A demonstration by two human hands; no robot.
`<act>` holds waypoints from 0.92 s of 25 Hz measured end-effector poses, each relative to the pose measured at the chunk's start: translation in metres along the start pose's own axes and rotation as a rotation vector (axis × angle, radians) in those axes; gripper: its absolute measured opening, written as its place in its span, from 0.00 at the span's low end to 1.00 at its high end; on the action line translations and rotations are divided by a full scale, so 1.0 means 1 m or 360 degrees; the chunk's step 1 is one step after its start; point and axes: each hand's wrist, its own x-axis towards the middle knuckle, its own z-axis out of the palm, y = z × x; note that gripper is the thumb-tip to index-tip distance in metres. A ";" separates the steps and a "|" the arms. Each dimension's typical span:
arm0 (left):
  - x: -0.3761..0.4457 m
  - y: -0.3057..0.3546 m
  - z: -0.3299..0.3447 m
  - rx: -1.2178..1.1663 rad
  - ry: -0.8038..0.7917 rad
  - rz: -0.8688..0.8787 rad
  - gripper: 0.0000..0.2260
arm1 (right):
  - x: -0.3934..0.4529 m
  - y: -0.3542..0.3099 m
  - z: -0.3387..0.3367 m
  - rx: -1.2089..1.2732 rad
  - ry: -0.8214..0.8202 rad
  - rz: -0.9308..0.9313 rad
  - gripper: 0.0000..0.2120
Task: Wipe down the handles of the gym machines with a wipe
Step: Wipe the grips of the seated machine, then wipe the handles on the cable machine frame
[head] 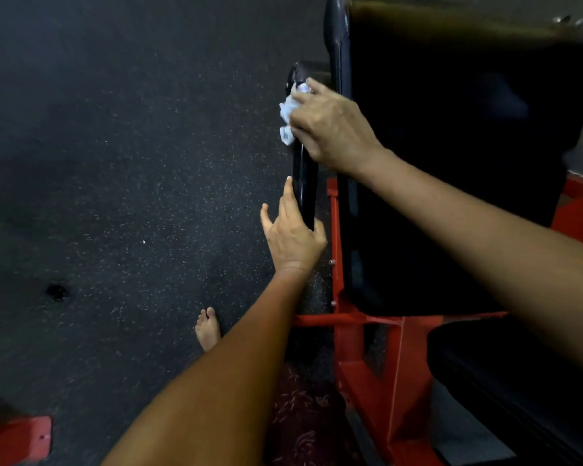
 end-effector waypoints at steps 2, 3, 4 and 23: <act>0.000 0.002 -0.001 0.0040 -0.0021 -0.0018 0.32 | -0.025 -0.012 0.008 0.0108 0.0083 0.0064 0.10; 0.001 0.003 -0.003 0.0060 -0.0034 -0.0040 0.32 | -0.038 -0.018 0.010 0.0164 0.0144 0.0127 0.09; 0.001 0.005 -0.005 0.0080 -0.0076 -0.0091 0.31 | -0.046 -0.025 0.010 0.0210 0.0172 0.0204 0.07; 0.016 -0.007 -0.258 0.0998 -0.1024 -0.0157 0.29 | 0.036 -0.139 -0.140 0.0982 -0.0303 0.1096 0.05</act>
